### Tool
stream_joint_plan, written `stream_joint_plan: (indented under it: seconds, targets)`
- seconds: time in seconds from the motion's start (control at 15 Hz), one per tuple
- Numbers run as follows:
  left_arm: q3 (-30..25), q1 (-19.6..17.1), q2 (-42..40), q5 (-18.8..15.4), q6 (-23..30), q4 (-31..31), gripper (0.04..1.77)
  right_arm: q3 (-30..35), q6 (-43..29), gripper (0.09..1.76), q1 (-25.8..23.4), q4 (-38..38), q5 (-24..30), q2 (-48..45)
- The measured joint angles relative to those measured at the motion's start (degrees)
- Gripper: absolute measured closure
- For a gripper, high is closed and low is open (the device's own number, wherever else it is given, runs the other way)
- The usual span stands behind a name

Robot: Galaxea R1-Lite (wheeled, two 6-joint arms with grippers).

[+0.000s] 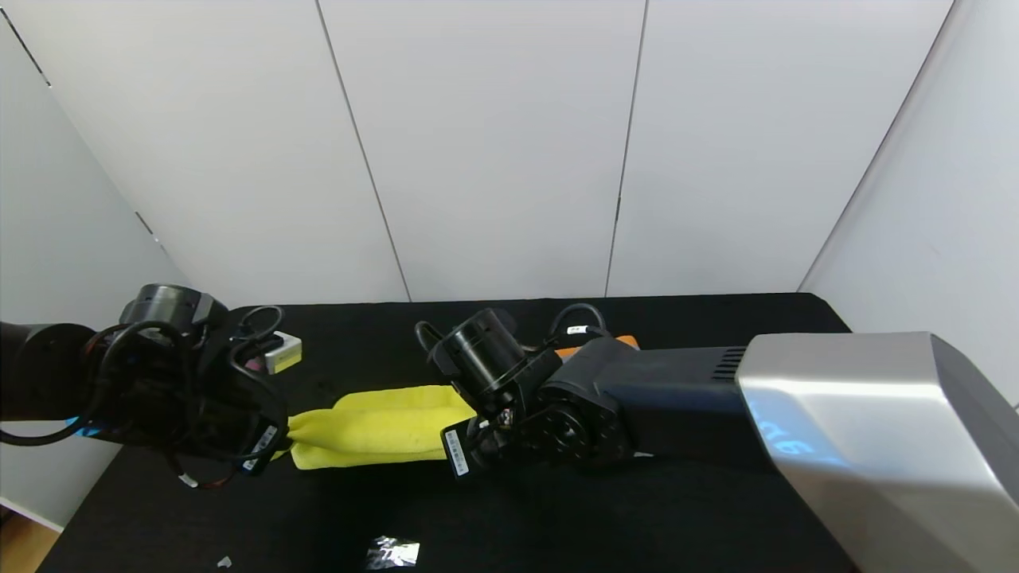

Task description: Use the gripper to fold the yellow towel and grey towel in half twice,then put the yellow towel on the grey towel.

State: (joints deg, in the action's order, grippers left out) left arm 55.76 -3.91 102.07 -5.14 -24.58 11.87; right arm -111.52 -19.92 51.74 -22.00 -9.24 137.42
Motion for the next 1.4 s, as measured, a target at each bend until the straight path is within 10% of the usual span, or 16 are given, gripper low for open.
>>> stream_joint_plan:
  seconds: [1.07, 1.4]
  targets:
    - [12.3, 0.0, 12.0, -0.2, 2.0, -0.7, 1.6, -2.0, 6.0, 1.73, -4.1, 15.9, -0.6, 7.3]
    - [13.7, 0.0, 13.5, -0.2, 2.0, -0.4, 0.89, -1.9, 6.2, 1.0, -4.3, 17.0, -0.6, 8.3]
